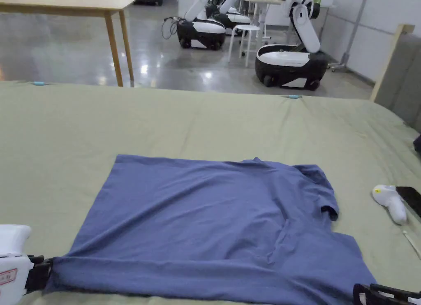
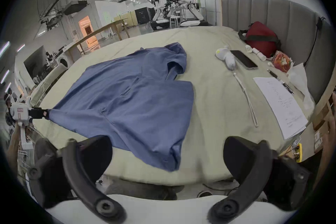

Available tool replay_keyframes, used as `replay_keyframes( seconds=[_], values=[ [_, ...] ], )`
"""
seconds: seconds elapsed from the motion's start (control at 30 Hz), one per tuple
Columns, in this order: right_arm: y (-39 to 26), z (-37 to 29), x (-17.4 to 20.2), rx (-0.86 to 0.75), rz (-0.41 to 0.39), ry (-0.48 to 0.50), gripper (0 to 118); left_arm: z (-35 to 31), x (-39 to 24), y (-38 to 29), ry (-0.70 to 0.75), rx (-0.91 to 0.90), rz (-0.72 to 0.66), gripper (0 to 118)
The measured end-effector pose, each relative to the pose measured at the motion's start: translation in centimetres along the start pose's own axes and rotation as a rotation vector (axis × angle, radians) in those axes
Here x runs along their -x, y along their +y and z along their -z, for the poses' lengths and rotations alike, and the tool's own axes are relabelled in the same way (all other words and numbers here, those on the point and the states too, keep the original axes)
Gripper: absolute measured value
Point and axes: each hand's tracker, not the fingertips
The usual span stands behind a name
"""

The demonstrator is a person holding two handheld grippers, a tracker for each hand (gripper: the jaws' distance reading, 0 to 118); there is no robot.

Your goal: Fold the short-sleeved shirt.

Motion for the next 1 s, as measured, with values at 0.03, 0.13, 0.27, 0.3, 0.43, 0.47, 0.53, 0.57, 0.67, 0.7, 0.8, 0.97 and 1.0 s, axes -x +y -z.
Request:
replay_keyframes(
  seconds=[0.03,0.13,0.27,0.3,0.43,0.47,0.53,0.57,0.67,0.7,0.8,0.97,1.0],
  values=[
    [0.0,0.2,0.2,0.008,-0.010,0.002,118,-0.1,0.0,0.1,-0.003,-0.001,-0.002,6],
    [-0.6,1.5,0.4,0.051,-0.036,-0.006,116,-0.1,-0.3,0.4,-0.003,-0.004,0.002,6],
    [-1.1,2.8,0.1,0.090,-0.071,-0.037,69,0.3,-0.4,0.5,-0.003,-0.001,-0.001,6],
    [-1.2,3.1,0.0,0.109,-0.082,-0.049,56,0.4,-0.4,0.5,-0.004,0.003,-0.002,6],
    [-1.1,2.9,-0.8,0.075,-0.048,-0.038,5,0.6,-0.2,0.5,-0.001,0.009,-0.011,6],
    [-0.8,2.7,-1.1,0.085,-0.028,-0.032,5,0.6,-0.1,0.5,-0.002,0.010,-0.015,5],
    [-0.1,2.1,-1.3,0.068,-0.018,-0.015,5,0.4,0.2,0.5,-0.013,0.012,-0.030,4],
    [0.2,1.8,-1.4,0.058,-0.020,-0.018,5,0.4,0.3,0.6,-0.013,0.008,-0.037,4],
    [1.5,0.9,-1.2,0.024,-0.030,-0.017,5,0.2,0.6,0.9,-0.022,0.005,-0.047,3],
    [2.1,0.7,-1.1,0.020,-0.030,-0.009,5,0.1,0.6,1.0,-0.025,0.001,-0.049,3],
    [3.8,0.2,-0.7,-0.011,-0.044,-0.008,5,0.0,0.6,1.9,-0.023,-0.018,-0.048,2],
    [7.4,0.7,-0.7,-0.043,-0.054,0.002,5,0.3,1.0,4.1,-0.028,-0.036,-0.047,2],
    [8.1,1.0,-0.5,-0.048,-0.057,0.003,5,0.5,1.1,4.7,-0.032,-0.040,-0.049,2]
  ],
)
